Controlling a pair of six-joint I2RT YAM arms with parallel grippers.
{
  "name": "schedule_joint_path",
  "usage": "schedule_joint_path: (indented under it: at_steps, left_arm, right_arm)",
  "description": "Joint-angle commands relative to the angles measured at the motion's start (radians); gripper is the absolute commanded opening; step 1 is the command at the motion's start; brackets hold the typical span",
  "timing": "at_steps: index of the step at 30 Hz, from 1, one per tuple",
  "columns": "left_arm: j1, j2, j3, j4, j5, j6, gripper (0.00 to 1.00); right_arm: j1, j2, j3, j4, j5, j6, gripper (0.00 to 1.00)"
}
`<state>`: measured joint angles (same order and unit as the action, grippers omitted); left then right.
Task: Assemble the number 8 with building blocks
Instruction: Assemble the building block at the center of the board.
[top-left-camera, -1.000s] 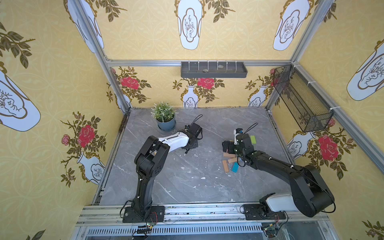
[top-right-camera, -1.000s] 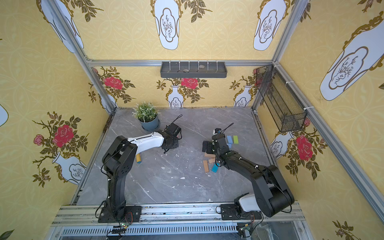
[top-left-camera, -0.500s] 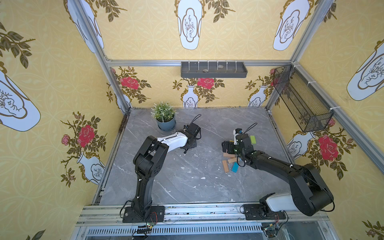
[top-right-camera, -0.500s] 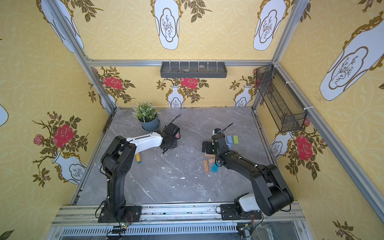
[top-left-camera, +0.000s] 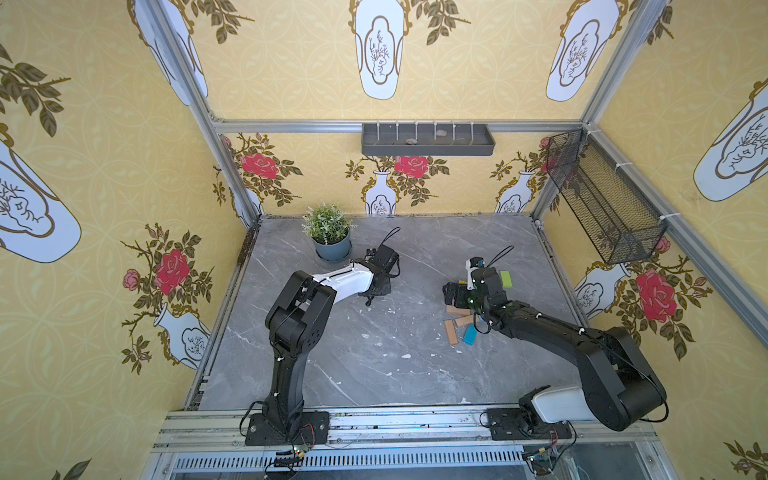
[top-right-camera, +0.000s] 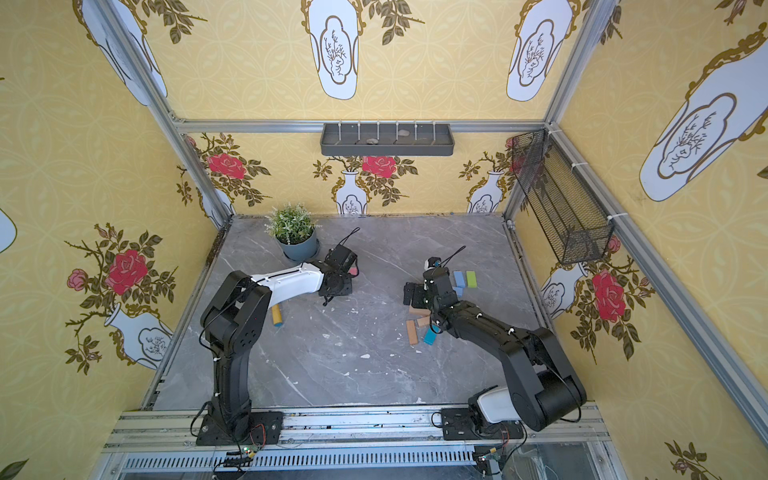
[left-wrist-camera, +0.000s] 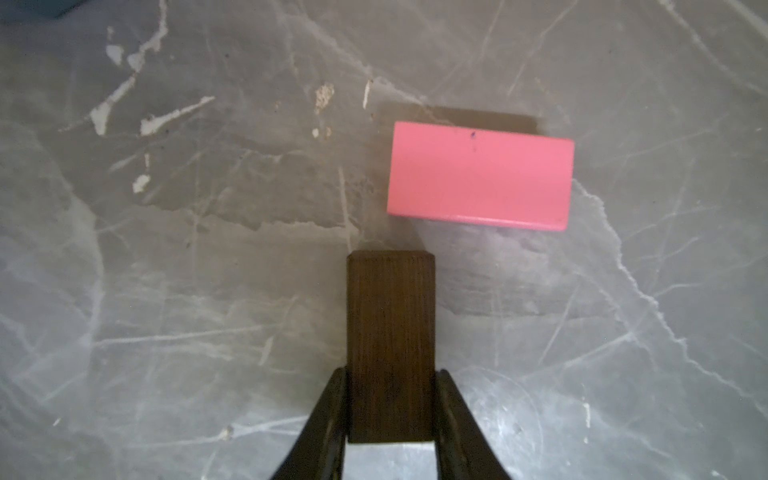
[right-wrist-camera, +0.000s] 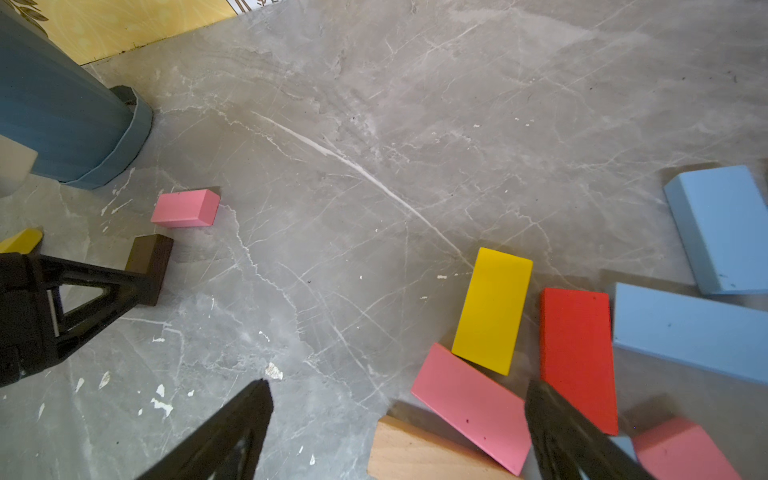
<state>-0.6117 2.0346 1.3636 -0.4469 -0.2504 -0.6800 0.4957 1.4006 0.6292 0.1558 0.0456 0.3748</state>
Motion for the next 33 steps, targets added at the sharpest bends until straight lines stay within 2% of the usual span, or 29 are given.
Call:
schedule_joint_path:
  at_steps: [1, 33]
  left_arm:
    - [0.003, 0.019, 0.002, -0.027, 0.000, 0.028, 0.24]
    - [0.020, 0.044, 0.026, -0.039, 0.017, 0.051, 0.25]
  right_arm:
    - [0.000, 0.002, 0.010, 0.017, -0.005, 0.009, 0.97]
    - [0.000, 0.003, 0.009, 0.017, -0.012, 0.007, 0.98]
